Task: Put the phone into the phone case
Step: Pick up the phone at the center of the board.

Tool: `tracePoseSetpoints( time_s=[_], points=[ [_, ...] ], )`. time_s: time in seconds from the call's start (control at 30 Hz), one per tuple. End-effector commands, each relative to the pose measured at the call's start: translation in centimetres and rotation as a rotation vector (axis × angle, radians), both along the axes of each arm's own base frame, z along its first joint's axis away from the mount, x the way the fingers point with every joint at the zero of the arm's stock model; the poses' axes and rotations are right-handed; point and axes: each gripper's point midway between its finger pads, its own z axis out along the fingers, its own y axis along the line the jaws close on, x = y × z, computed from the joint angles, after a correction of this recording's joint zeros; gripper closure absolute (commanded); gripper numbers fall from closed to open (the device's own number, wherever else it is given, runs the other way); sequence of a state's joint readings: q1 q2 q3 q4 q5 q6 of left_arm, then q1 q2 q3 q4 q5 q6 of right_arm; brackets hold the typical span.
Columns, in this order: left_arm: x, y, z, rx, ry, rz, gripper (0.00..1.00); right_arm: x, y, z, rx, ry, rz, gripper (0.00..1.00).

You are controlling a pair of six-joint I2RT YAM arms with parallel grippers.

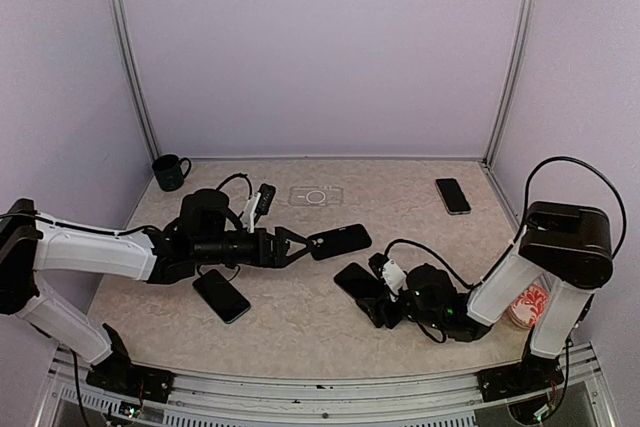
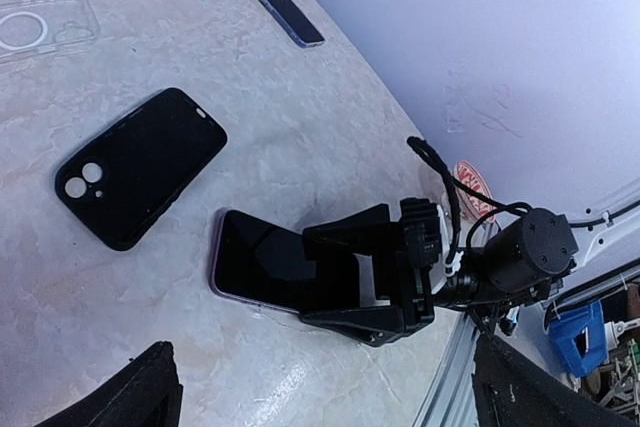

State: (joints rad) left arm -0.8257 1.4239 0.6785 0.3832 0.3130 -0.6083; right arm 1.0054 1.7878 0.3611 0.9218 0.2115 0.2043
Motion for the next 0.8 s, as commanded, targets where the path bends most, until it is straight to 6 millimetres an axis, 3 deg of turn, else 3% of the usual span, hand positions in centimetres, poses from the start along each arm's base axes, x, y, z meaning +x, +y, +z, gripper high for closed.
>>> tracePoseSetpoints(
  time_s=[0.0, 0.77],
  points=[
    [0.3, 0.2, -0.5, -0.011, 0.017, 0.024, 0.01, -2.1, -0.1, -2.5, -0.134, 0.056, 0.099, 0.39],
    [1.4, 0.1, -8.1, 0.067, 0.17, 0.028, 0.01, -3.2, 5.6, 2.8, -0.09, -0.089, 0.252, 0.4]
  ],
)
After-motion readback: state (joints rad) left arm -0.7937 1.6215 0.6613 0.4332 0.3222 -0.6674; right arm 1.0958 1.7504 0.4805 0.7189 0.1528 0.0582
